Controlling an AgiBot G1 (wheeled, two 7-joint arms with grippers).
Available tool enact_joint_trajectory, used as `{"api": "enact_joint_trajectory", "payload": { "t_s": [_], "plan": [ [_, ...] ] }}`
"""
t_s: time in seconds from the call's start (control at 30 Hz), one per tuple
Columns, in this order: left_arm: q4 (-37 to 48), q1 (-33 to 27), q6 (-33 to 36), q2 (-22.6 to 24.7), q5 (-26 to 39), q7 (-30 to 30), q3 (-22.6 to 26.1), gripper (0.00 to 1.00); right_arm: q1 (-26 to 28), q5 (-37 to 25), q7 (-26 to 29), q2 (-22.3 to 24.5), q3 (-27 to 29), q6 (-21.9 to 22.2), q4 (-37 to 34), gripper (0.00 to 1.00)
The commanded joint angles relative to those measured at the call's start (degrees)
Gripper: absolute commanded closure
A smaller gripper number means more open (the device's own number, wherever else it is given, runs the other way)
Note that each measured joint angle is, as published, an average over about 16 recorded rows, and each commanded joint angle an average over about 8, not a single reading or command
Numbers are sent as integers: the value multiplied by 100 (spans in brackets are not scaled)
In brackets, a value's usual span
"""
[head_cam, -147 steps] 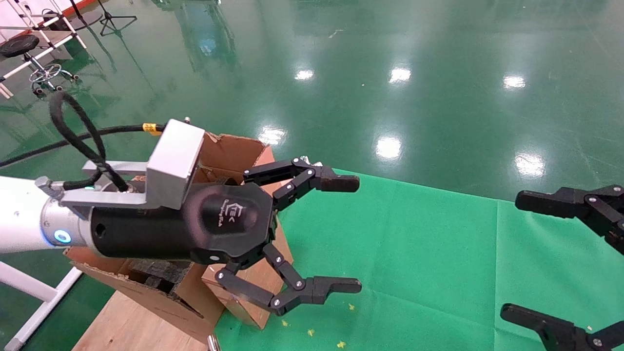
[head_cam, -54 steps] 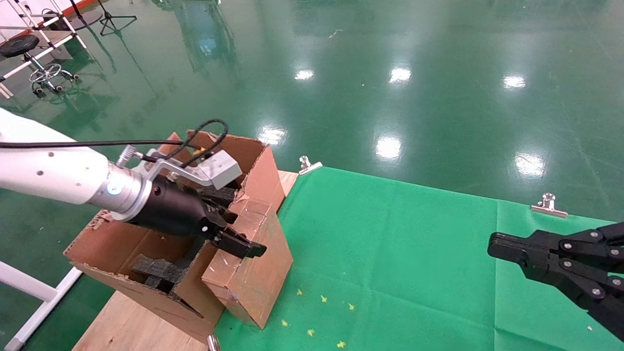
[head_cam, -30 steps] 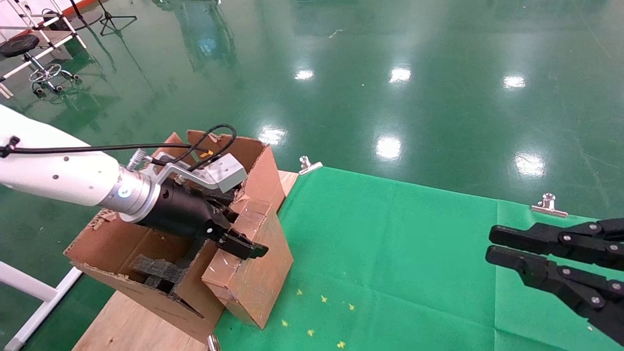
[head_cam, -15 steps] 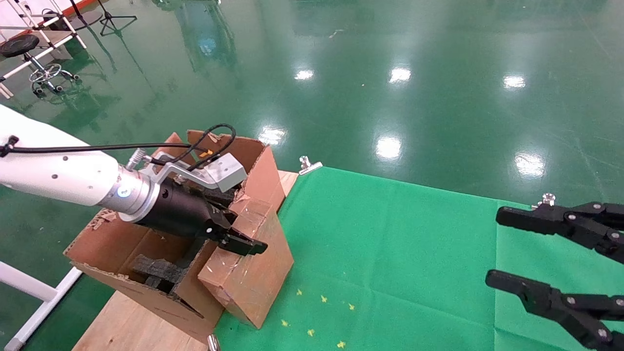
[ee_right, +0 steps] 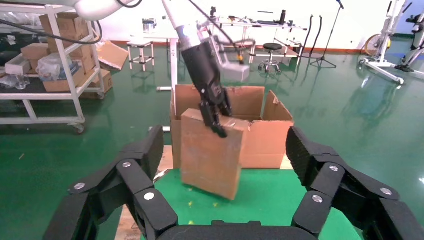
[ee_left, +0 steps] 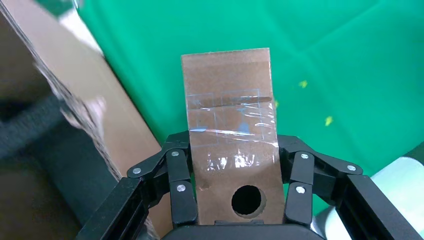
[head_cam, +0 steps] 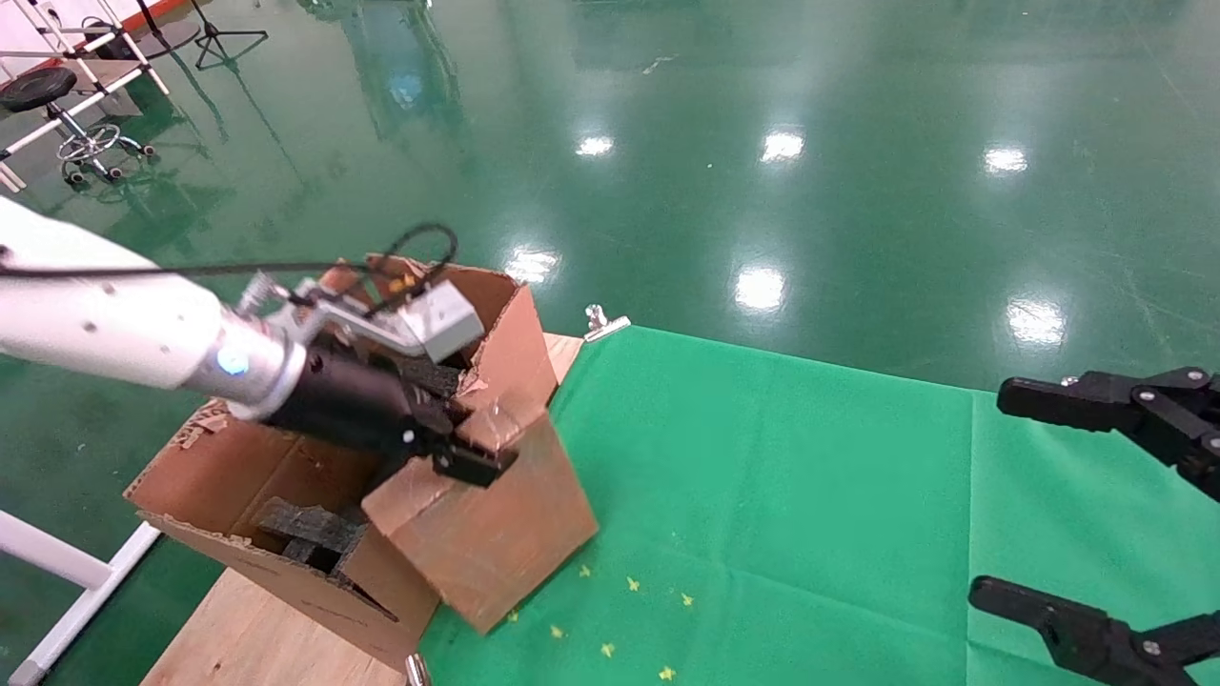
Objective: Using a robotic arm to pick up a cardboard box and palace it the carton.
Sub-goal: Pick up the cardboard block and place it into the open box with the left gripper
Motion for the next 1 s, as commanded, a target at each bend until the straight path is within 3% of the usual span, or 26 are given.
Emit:
{"api": "enact_joint_trajectory", "payload": {
  "t_s": [0.03,0.27,0.47,0.77,1.0],
  "plan": [
    [14,-52,29,-26,-110,112,-47,100,0,0,0,0,0,0,0,0],
    [909,-898,319,-147,-663,882,-407,100,0,1,-1,0,-1,0,-1,0],
    [1928,-1937,415,-193,-609,1506,-435,100,1,1,-1,0,-1,0,-1,0],
    [3319,-3188,449,-366,151,2449,122,100,1,1,-1,1,-2,1,-1,0],
    [4364,-3504,340,-311,946,3196,767,100,1,2,-2,1,-3,1,-1,0]
  ]
}}
